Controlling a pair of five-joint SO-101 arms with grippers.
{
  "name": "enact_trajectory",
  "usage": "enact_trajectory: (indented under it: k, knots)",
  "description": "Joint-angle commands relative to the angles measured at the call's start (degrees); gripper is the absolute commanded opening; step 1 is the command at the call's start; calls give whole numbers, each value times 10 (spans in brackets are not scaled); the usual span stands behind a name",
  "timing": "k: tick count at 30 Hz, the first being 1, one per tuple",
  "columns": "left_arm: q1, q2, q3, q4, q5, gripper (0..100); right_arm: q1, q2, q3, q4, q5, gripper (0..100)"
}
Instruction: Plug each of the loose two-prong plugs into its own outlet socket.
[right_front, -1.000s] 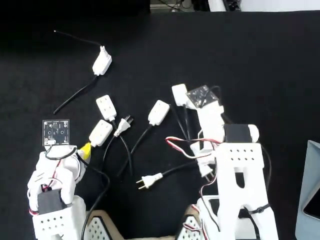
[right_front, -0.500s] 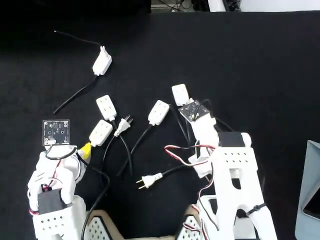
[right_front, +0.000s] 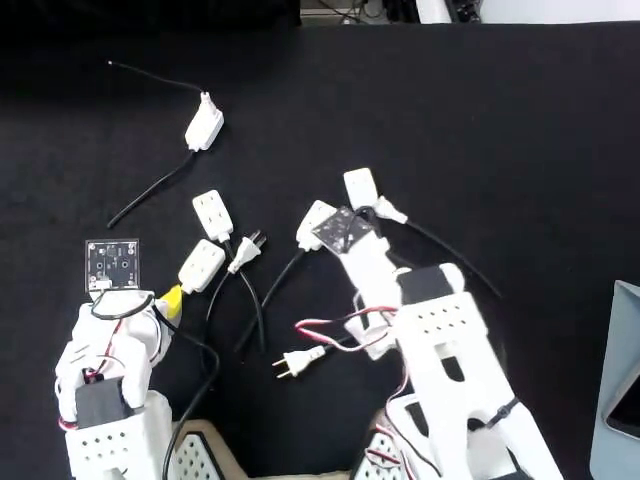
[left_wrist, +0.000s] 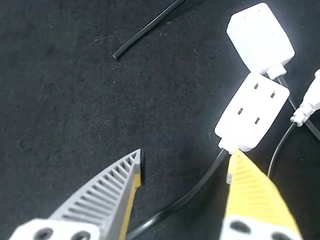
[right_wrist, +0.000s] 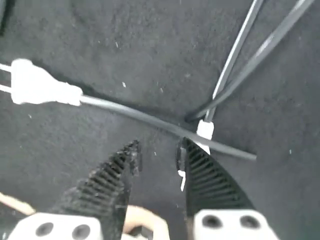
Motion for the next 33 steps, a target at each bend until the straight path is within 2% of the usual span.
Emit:
enact_trajectory:
  k: [1, 11, 18, 24, 33]
  knots:
    - [-4, -4, -4, 3, -3, 277, -13, 6, -2, -22, -10, 119]
    - [-4, -4, -4, 3, -3, 277, -18, 153, -6, -102, -6, 120]
    - [-4, -4, -4, 4, -3, 277, 3, 231, -41, -159, 62, 117]
    - [-4, -4, -3, 4, -3, 277, 33, 245, -63, -148, 74, 117]
    - [-4, -4, 3, -1, -3, 277, 37, 245, -136, -44, 69, 117]
